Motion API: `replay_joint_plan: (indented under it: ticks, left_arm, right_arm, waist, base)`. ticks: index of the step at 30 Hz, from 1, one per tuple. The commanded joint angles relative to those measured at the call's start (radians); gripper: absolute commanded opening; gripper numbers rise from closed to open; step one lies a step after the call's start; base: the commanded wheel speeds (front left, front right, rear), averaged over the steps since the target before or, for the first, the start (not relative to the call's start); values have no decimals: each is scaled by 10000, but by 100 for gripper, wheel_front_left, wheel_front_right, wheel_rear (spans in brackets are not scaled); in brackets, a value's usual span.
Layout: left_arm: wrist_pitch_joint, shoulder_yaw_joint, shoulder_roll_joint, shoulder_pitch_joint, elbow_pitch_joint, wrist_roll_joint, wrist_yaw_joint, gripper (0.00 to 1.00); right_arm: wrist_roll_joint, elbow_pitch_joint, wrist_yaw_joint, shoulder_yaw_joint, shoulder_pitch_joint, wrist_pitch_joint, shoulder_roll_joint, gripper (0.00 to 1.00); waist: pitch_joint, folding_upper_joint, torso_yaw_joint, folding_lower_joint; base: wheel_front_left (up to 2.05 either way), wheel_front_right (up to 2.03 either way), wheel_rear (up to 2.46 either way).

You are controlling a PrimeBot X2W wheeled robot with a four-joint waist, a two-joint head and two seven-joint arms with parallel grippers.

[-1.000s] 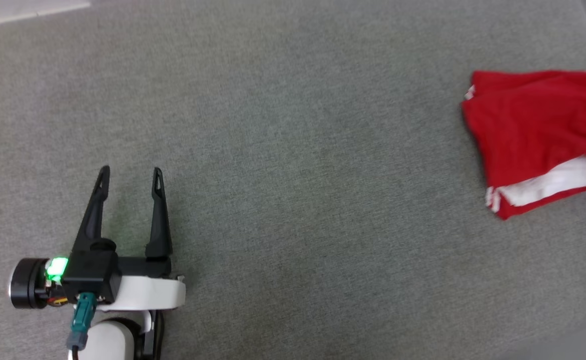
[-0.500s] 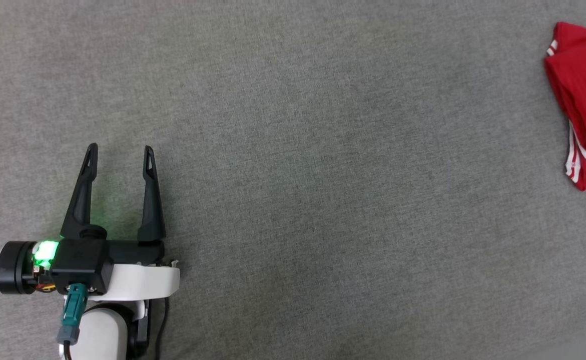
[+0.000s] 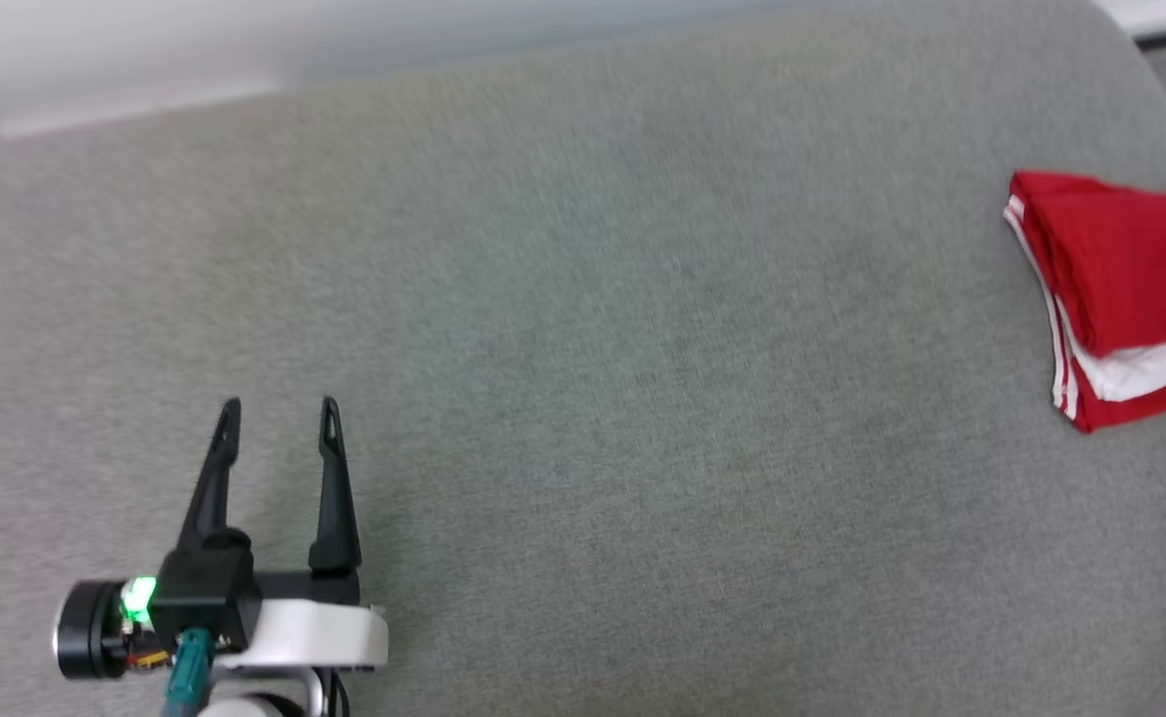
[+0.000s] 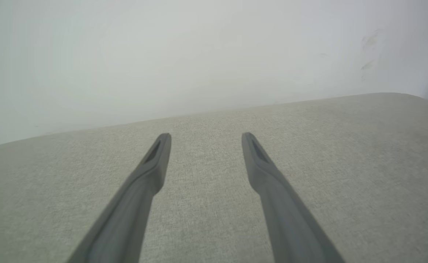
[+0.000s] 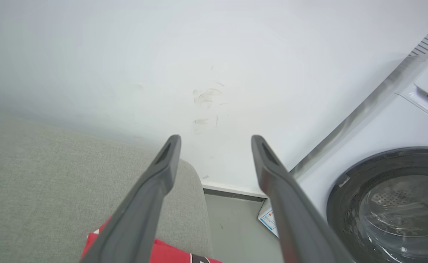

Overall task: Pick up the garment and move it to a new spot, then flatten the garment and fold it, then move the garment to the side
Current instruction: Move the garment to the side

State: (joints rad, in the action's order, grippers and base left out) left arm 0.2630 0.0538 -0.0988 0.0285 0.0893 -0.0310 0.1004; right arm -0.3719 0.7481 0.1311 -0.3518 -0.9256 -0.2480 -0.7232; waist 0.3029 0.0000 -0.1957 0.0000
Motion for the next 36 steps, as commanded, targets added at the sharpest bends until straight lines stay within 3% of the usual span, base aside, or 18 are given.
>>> replay_joint_plan:
  ticks: [1,8,12,15,26,36]
  left_arm:
    - [23,-21,43,-187,-43,-18,39,100]
    - [23,-104,244,-877,-158,-201,15,100]
    - [23,-121,311,-1194,-251,-243,58,100]
    - [23,-115,343,-1355,-352,-245,-3,100]
    - [23,-182,421,-1609,-533,-233,-145,100]
    - [23,-282,455,-1798,-743,-298,-369,100]
  right_arm:
    - [176,-214,-9,228,310,-89,224,100]
    - [1749,-4029,-7,2875,2961,-160,2322,100]
    - [2379,-6067,-9,3439,4805,-164,3520,100]
    - [2437,-6825,-7,3526,5947,-164,4180,100]
    - [1904,-6946,-7,3640,8581,-166,5697,100]
    - [1916,-7084,-7,3725,9782,-168,6173,100]
  waist:
    - [-586,0,271,0]
    - [-1685,0,773,0]
    - [-2252,0,1046,0]
    - [-2585,0,1185,0]
    - [-3116,0,1488,0]
    - [-3376,0,1557,0]
  base:
    - [0,0,0]
    - [0,0,0]
    - [0,0,0]
    - [0,0,0]
    - [0,0,0]
    - [0,0,0]
